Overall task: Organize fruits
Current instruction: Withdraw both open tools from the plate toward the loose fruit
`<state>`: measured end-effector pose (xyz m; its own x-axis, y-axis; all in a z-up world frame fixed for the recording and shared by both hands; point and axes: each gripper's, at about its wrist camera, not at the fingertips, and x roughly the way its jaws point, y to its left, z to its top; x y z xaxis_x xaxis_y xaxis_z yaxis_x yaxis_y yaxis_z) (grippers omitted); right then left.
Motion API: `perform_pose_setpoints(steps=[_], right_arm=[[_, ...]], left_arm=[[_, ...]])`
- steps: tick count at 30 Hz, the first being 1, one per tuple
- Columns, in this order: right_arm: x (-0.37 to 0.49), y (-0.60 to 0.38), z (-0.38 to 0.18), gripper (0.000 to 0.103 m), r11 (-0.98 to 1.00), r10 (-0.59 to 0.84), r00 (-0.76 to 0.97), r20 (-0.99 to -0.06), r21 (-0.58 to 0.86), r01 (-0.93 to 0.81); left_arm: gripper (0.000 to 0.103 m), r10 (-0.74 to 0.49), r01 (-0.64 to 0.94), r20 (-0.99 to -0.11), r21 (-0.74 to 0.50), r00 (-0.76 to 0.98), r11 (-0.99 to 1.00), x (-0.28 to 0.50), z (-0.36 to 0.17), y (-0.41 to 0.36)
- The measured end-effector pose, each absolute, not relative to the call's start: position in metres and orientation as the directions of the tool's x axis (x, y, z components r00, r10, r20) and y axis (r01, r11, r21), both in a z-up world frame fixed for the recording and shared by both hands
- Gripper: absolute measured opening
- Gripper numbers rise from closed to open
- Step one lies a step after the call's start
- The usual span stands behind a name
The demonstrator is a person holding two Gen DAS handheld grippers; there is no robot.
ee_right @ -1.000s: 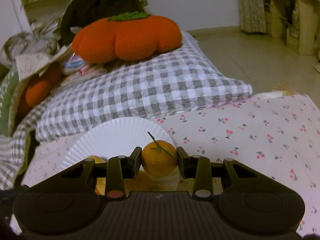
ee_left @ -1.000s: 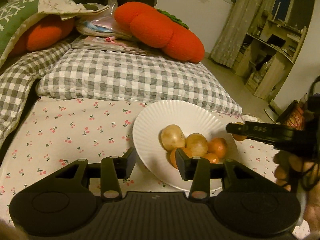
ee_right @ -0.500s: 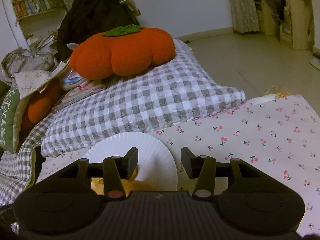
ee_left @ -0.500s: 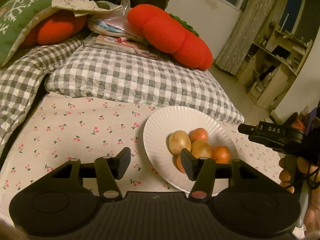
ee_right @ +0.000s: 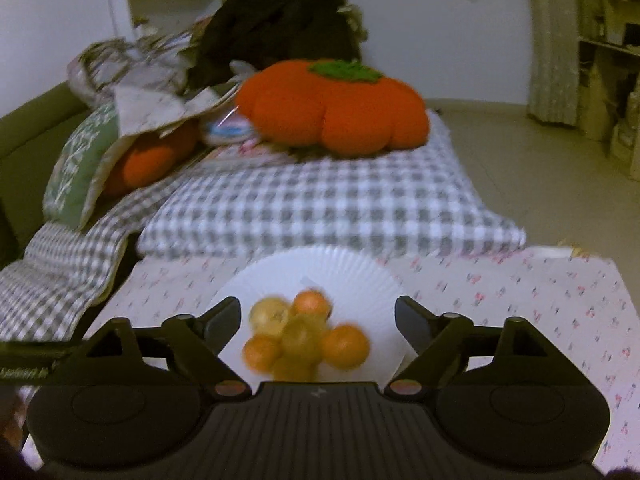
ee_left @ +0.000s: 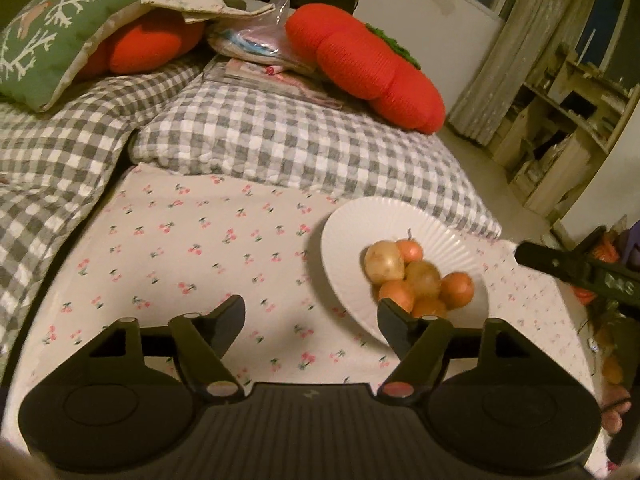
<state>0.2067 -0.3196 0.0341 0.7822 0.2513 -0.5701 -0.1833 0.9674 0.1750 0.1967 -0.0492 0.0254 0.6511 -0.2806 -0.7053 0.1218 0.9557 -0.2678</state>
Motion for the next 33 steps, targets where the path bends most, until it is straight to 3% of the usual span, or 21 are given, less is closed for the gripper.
perform_pose_setpoints(steps=[3,8,14,19,27,33], right_arm=[[0.198,-0.312,0.032,0.092,0.962,0.272,0.757,-0.595,0.180,-0.205],[0.184,-0.307,0.031,0.102,0.949,0.312,0.733,-0.605,0.241,-0.205],[0.164,-0.305,0.025,0.103,0.940,0.333,0.705,-0.626,0.278,-0.198],[0.144,-0.300,0.021,0.103,0.924,0.371,0.683,-0.629,0.325,-0.203],[0.115,-0.281,0.016,0.103,0.925,0.379,0.673,-0.635,0.289,-0.248],[0.108,-0.254,0.004,0.103,0.908,0.410,0.611,-0.677,0.244,-0.339]], left_arm=[[0.067,-0.258,0.113,-0.712,-0.245,0.654,0.963,0.192,0.026,-0.047],[0.078,-0.233,0.107,-0.707,-0.219,0.667,0.970,0.180,0.032,-0.044],[0.087,-0.182,0.102,-0.701,-0.155,0.690,0.983,0.165,0.036,-0.041],[0.092,-0.188,0.080,-0.707,-0.183,0.682,0.980,0.155,0.036,-0.030],[0.093,-0.162,0.017,-0.729,-0.201,0.665,0.979,0.144,0.034,0.003],[0.093,-0.181,-0.089,-0.775,-0.293,0.605,0.952,0.135,0.019,0.049]])
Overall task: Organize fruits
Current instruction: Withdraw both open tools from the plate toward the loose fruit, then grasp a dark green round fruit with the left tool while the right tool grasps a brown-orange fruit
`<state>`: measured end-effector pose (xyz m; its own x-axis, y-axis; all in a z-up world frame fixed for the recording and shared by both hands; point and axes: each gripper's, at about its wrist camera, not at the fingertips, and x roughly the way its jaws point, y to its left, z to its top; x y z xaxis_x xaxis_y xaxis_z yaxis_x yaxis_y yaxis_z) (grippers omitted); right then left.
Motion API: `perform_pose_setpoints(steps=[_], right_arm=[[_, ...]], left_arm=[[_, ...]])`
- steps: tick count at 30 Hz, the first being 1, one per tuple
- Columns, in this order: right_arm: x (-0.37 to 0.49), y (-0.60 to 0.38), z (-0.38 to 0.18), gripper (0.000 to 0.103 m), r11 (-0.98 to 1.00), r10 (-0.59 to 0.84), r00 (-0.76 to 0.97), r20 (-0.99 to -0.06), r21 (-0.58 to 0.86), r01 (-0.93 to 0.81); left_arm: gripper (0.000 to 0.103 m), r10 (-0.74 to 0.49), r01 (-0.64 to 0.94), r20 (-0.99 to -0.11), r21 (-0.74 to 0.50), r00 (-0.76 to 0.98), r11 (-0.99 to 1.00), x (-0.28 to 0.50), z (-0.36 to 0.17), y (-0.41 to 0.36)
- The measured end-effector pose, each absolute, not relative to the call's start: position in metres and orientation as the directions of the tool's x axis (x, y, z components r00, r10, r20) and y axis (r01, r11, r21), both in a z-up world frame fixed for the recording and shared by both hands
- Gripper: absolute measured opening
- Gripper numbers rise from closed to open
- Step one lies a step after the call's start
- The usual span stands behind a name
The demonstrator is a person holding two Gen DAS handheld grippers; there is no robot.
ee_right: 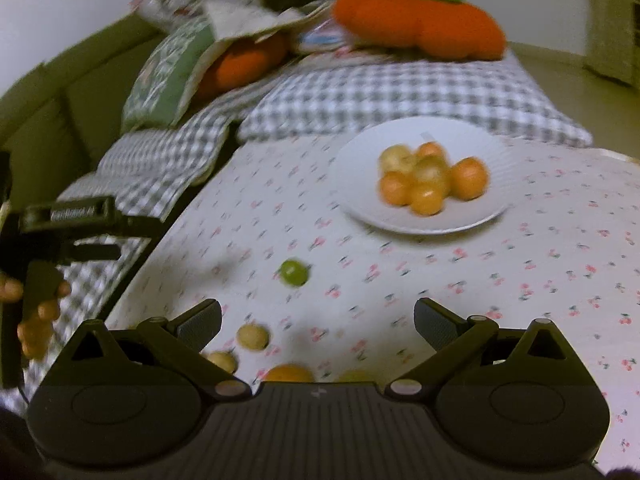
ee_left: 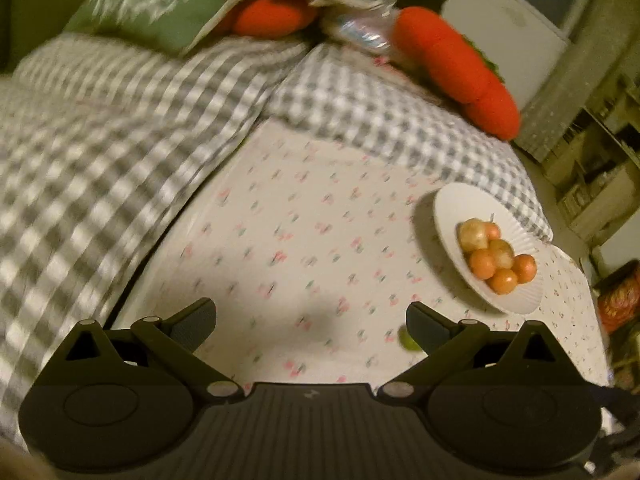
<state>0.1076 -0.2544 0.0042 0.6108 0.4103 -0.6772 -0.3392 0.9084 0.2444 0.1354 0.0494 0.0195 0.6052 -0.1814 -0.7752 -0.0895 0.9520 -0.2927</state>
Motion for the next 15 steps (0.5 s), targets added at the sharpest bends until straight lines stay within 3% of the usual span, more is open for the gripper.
perform_pose_setpoints(steps=[9,15], right_arm=[[0.093,-0.217,-0.009,0.101,0.868,0.417,0.556,-0.719,0.133,-0.479],[0.092,-0.209,-0.022,0.091,0.862,0.381,0.544,-0.748,0.075,-0.501]], left_arm=[[0.092,-0.173,-0.145,-0.821,-0.296,0.545,0.944,0.107,-0.002,0.082],[0.071,-0.127,-0.243,-0.847,-0.287,0.516,0.927,0.095,-0.012,0.094]])
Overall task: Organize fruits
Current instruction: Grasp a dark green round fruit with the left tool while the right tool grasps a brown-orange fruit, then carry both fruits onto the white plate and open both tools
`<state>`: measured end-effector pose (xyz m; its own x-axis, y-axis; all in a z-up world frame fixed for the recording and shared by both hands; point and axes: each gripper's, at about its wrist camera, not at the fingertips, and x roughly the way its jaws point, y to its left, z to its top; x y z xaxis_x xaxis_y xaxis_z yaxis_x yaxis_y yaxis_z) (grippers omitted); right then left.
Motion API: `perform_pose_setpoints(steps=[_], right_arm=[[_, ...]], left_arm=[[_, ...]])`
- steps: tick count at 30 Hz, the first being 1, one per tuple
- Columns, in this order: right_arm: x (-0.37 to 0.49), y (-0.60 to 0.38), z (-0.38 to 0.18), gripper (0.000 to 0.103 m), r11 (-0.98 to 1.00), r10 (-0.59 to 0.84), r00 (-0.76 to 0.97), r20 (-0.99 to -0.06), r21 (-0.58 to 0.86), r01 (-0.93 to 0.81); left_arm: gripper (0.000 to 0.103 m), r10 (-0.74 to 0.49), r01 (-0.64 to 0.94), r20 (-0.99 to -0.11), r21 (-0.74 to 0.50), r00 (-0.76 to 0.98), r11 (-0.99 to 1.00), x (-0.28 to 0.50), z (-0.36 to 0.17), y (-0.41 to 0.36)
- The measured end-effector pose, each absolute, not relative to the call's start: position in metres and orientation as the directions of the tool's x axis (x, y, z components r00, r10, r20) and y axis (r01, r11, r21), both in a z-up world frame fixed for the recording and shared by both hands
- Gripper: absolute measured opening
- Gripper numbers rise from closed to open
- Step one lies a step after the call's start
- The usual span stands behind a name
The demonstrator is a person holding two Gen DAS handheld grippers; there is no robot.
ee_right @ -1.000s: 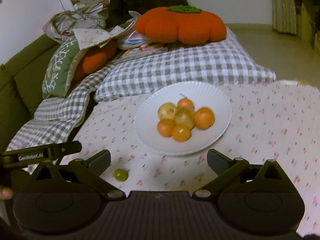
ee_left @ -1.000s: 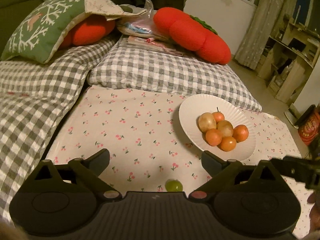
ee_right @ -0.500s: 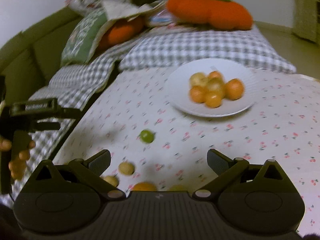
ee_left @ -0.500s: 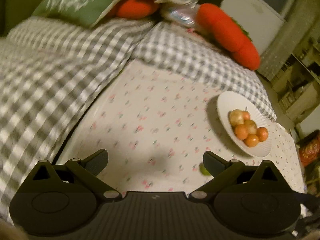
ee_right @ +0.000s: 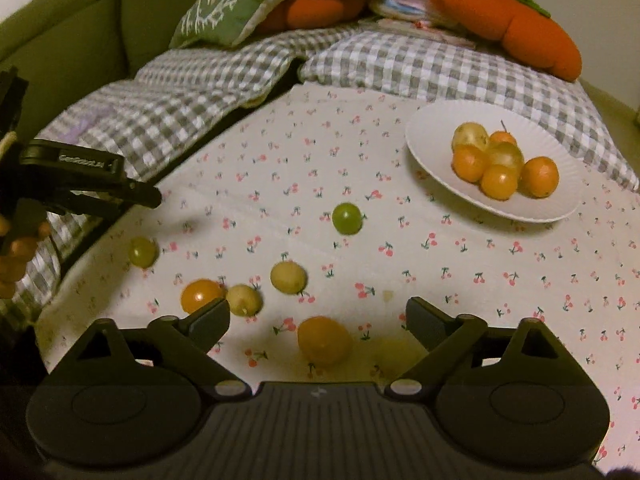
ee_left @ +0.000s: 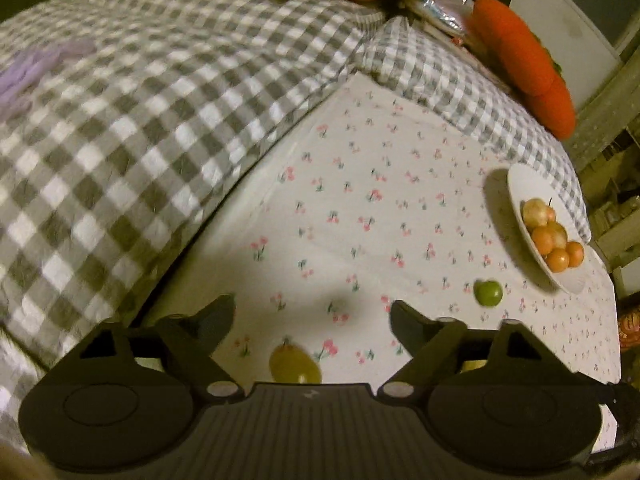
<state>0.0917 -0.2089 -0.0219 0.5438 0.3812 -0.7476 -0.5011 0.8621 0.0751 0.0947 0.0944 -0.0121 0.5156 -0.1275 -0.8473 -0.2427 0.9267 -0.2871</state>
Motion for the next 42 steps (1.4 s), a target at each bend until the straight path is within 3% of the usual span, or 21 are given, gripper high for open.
perform_pose_setpoints(steps=[8,15,21,24,25,26,42], right_arm=[[0.087,-0.196,-0.040,0.072,0.827,0.360,0.515,-0.778,0.011,-0.562],[0.085,-0.186,-0.052,0.062,0.795,0.333,0.524,-0.784,-0.065,-0.603],[0.092,-0.186,-0.061,0.050,0.808,0.303,0.520,-0.799,-0.074,-0.585],[0.097,-0.188,-0.063,0.043,0.823,0.295,0.522,-0.800,-0.065,-0.565],[0.097,-0.189,-0.064,0.033,0.823,0.302,0.520,-0.799,-0.057,-0.565],[0.098,-0.189,-0.063,0.031,0.823,0.309,0.517,-0.798,-0.049,-0.567],[0.105,-0.198,-0.045,0.031,0.856,0.338,0.553,-0.762,0.005,-0.517]], left_arm=[[0.055,-0.174,-0.255,-0.862,-0.324,0.476,0.911,0.077,-0.024,0.087],[0.040,-0.159,-0.266,-0.880,-0.301,0.448,0.916,0.080,-0.036,0.081],[0.014,-0.151,-0.264,-0.882,-0.291,0.446,0.920,0.083,-0.040,0.078],[0.014,-0.152,-0.262,-0.880,-0.292,0.450,0.920,0.084,-0.040,0.078],[0.013,-0.151,-0.258,-0.879,-0.291,0.452,0.922,0.084,-0.040,0.077],[0.013,-0.152,-0.254,-0.878,-0.291,0.453,0.922,0.084,-0.039,0.076],[0.013,-0.162,-0.186,-0.832,-0.300,0.530,0.936,0.085,-0.022,0.070]])
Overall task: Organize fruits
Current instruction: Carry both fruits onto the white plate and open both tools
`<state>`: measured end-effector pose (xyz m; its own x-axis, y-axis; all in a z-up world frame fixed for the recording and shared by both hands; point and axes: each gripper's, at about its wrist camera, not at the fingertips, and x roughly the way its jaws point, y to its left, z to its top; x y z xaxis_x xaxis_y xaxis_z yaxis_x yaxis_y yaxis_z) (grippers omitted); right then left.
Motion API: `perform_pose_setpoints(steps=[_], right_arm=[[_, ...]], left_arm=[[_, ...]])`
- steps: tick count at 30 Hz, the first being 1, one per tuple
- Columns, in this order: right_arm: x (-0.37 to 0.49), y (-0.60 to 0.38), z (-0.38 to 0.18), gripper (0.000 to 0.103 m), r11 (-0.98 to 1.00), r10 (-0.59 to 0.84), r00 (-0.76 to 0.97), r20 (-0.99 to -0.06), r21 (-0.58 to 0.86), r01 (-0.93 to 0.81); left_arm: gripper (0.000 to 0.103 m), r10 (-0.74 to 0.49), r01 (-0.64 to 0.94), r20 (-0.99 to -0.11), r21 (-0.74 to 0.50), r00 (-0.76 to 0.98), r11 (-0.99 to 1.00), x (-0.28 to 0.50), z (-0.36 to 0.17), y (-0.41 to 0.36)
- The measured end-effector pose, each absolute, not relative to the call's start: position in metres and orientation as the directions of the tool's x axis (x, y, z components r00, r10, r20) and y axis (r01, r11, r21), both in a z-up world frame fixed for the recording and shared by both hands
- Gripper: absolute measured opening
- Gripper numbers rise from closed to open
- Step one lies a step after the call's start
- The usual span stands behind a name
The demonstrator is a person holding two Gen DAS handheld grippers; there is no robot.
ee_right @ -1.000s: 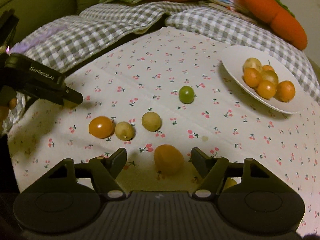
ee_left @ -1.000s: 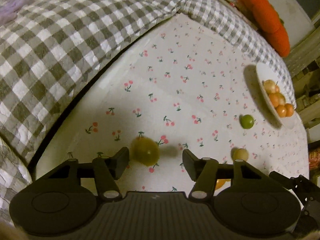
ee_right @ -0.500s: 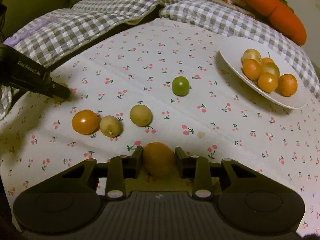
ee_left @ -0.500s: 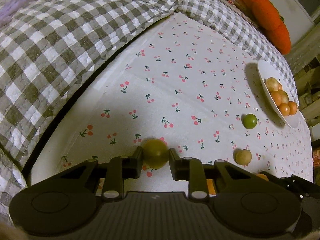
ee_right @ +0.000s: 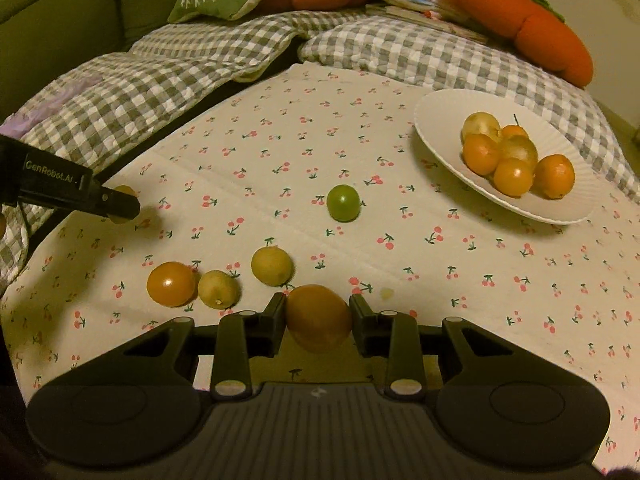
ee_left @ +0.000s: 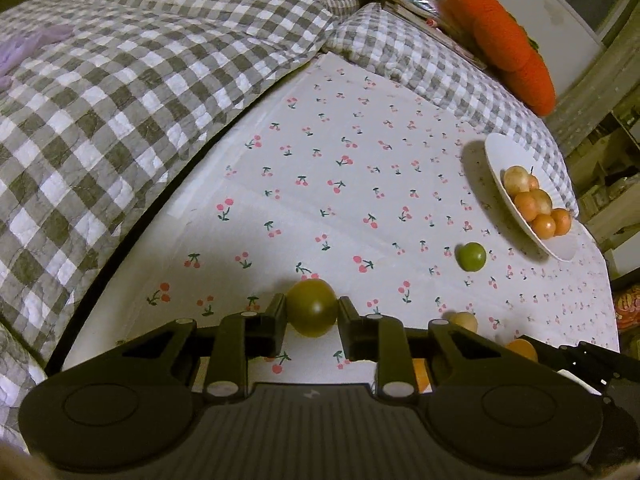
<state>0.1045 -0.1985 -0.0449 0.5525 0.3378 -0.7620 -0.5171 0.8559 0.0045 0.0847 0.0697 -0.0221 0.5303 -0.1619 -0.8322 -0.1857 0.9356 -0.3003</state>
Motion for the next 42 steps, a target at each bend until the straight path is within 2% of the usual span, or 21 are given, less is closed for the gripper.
perform_pose_setpoints(steps=[4,12,23,38,42], right_arm=[[0.108,-0.206,-0.035,0.031,0.870,0.351,0.569,-0.744,0.035,-0.491],[0.122,-0.252,0.005,0.031,0.914,0.387,0.661,-0.643,0.170,-0.369],[0.129,-0.272,0.016,0.031,0.914,0.406,0.681,-0.609,0.263,-0.309],[0.133,-0.319,0.035,0.031,0.906,0.390,0.741,-0.547,0.370,-0.204],[0.135,-0.339,0.041,0.031,0.901,0.374,0.764,-0.526,0.401,-0.165]], left_arm=[[0.013,-0.177,-0.178,-0.822,-0.318,0.542,0.931,0.085,-0.019,0.071],[0.013,-0.204,-0.154,-0.766,-0.367,0.610,0.917,0.084,0.003,0.073],[0.013,-0.263,-0.072,-0.709,-0.405,0.654,0.912,0.092,0.032,0.038],[0.013,-0.284,0.087,-0.702,-0.303,0.653,0.949,0.113,0.051,-0.053],[0.013,-0.330,0.134,-0.709,-0.318,0.624,0.938,0.114,0.048,-0.076]])
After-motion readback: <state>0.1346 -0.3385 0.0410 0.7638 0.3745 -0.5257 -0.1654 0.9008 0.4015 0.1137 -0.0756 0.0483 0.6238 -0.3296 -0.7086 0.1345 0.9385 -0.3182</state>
